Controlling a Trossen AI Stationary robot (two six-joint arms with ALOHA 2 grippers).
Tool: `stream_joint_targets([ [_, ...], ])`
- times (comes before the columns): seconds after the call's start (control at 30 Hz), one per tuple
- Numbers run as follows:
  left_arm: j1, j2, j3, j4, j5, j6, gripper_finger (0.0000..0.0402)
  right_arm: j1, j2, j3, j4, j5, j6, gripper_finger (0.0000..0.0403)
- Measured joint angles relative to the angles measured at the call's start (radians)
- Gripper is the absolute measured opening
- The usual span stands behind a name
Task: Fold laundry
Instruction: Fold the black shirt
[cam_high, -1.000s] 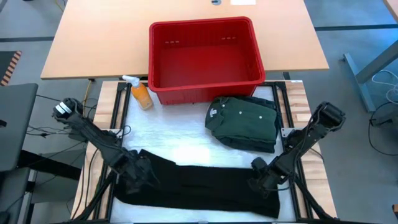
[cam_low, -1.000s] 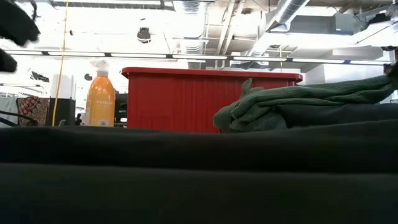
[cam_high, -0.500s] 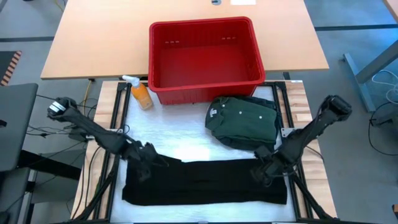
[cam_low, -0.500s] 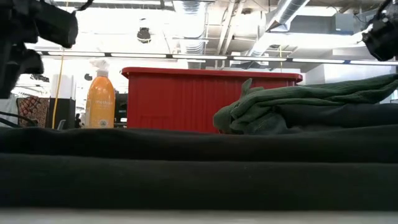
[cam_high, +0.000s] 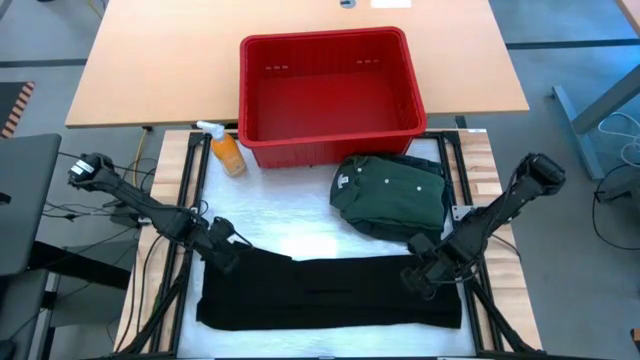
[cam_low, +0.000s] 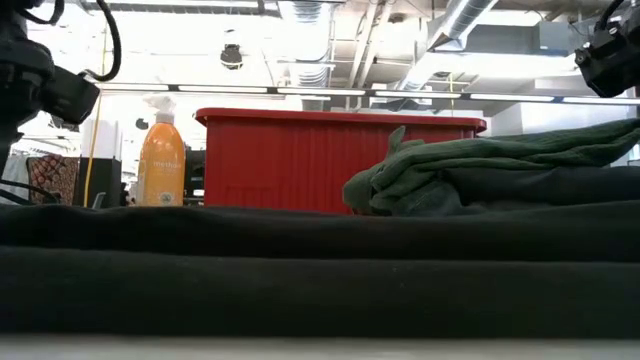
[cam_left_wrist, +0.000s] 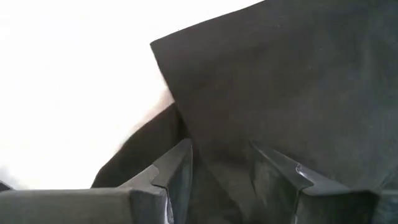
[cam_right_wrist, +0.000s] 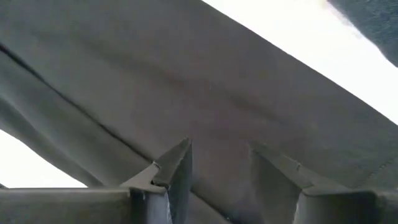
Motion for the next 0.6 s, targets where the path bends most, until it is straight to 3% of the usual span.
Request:
stream_joint_targets([
  [0.23, 0.0, -0.021, -0.013, -0.004, 0.004, -0.014, 0.014, -0.007, 0.0, 0.0, -0.001, -0.005, -0.01, 0.0179],
  [0.6, -0.001, 0.082, -0.014, 0.015, 0.07, 0.023, 0.014, -0.007, 0.0, 0.0, -0.004, -0.005, -0.028, 0.0179],
])
